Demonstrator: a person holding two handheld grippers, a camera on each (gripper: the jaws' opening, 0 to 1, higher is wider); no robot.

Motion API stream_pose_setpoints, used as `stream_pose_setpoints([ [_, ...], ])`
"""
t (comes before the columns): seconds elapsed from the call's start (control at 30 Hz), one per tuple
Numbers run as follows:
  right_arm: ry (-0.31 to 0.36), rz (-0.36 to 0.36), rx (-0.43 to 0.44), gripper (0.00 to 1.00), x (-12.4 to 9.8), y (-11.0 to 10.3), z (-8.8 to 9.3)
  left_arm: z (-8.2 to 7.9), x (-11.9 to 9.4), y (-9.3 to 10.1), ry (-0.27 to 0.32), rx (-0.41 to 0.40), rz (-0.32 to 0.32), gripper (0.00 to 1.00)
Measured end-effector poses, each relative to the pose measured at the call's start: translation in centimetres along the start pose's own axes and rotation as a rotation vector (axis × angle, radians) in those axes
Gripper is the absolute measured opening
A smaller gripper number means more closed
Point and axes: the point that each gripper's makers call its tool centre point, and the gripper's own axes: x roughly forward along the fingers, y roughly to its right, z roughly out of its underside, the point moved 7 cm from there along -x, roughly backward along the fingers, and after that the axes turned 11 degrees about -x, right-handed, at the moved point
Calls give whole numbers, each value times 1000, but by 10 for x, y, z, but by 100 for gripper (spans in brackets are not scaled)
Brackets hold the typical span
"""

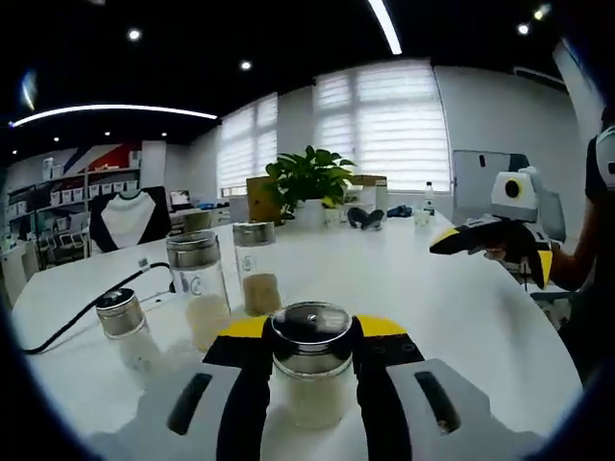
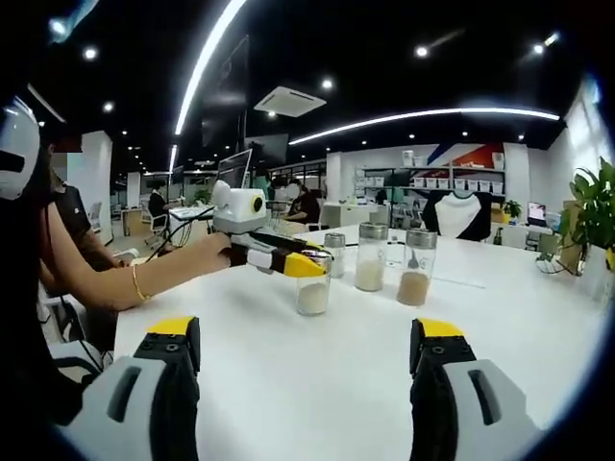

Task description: Rotate the seasoning bottle until the label or dispensing opening points toward the visible target arrow and the bottle remains upright within the marked orientation range

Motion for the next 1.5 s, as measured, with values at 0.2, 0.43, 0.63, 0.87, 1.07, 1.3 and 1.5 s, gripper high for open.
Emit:
stream_pose_setpoints([
  [0.2, 18, 0, -5, 91, 10, 2, -6, -3, 5, 17, -8, 63, 81, 34],
  [0.43, 4, -12, -2, 91, 18, 1, -2, -8, 12, 37, 16, 19, 199, 34],
  [0.63, -16, -19, 5, 90, 23, -2, 5, -14, 16, 56, 57, -27, 321, 34],
  [0.87, -14, -21, 8, 88, 30, -2, 10, -8, 23, 68, 13, 0, 358, 34],
  [1.07, -40, -6, 24, 85, 41, 1, 24, -4, 30, 81, -20, 8, 399, 34],
  [1.3, -48, -21, 42, 75, 44, -1, 31, -6, 28, 94, -33, 34, 454, 34],
  [1.5, -48, -34, 45, 59, 45, -5, 39, -7, 27, 99, -20, 31, 490, 34],
])
